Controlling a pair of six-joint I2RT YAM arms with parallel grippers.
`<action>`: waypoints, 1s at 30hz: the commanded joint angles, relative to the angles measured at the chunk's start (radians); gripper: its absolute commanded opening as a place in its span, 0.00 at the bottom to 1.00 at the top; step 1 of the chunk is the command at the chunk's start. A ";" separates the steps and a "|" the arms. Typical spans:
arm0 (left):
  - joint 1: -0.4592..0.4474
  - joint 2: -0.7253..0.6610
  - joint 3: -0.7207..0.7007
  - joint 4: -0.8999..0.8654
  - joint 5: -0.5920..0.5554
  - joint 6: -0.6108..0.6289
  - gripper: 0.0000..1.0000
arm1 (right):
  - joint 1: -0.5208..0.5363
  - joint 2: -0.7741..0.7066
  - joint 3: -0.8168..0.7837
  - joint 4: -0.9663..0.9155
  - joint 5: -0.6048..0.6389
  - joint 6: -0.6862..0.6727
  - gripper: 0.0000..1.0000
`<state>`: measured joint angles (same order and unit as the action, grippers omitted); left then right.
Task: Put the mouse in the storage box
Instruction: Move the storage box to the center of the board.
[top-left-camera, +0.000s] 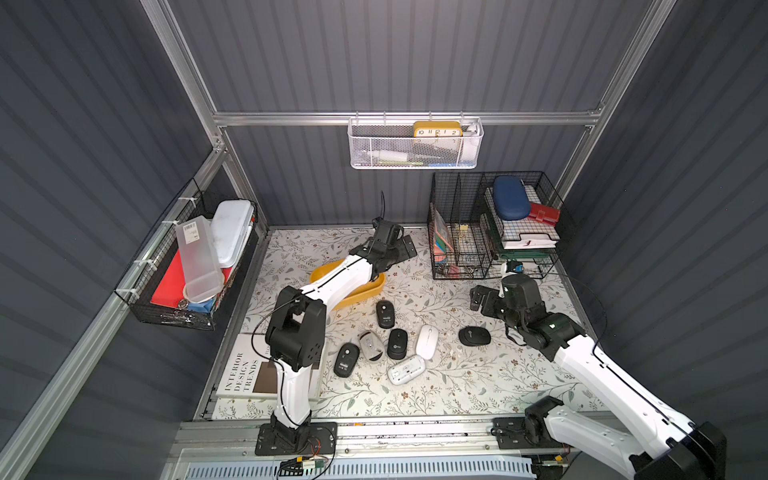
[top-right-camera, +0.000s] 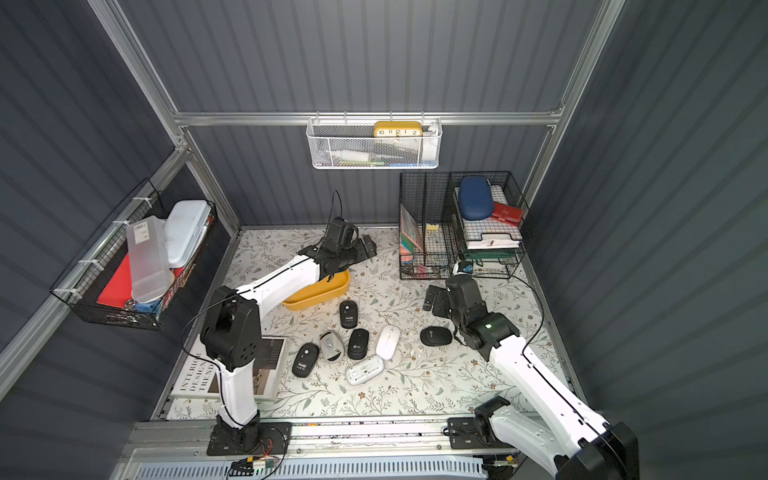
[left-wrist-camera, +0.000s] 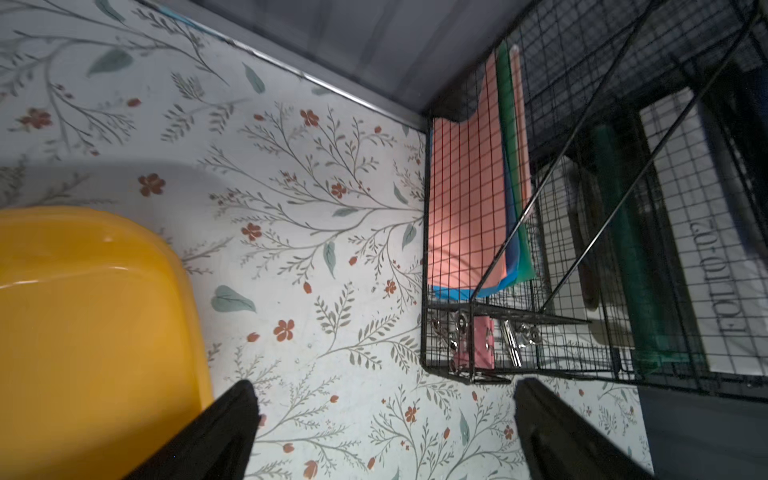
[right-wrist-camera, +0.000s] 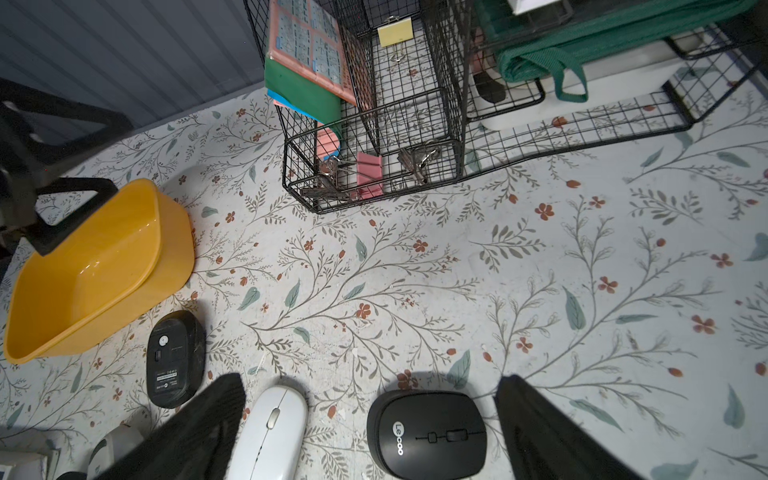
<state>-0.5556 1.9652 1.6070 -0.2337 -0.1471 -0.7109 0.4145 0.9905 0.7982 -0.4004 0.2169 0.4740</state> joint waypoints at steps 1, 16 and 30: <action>0.068 0.008 -0.072 -0.075 -0.023 -0.044 0.99 | 0.004 -0.004 -0.003 -0.014 0.001 -0.009 0.99; 0.054 0.165 -0.012 0.010 0.131 0.001 0.99 | 0.004 -0.006 -0.011 -0.023 0.017 0.000 0.99; -0.037 0.353 0.240 0.020 0.227 -0.022 0.99 | 0.004 -0.030 -0.028 -0.044 0.082 0.020 0.99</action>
<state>-0.5812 2.2875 1.7966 -0.2234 0.0364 -0.7315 0.4145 0.9783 0.7849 -0.4229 0.2642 0.4820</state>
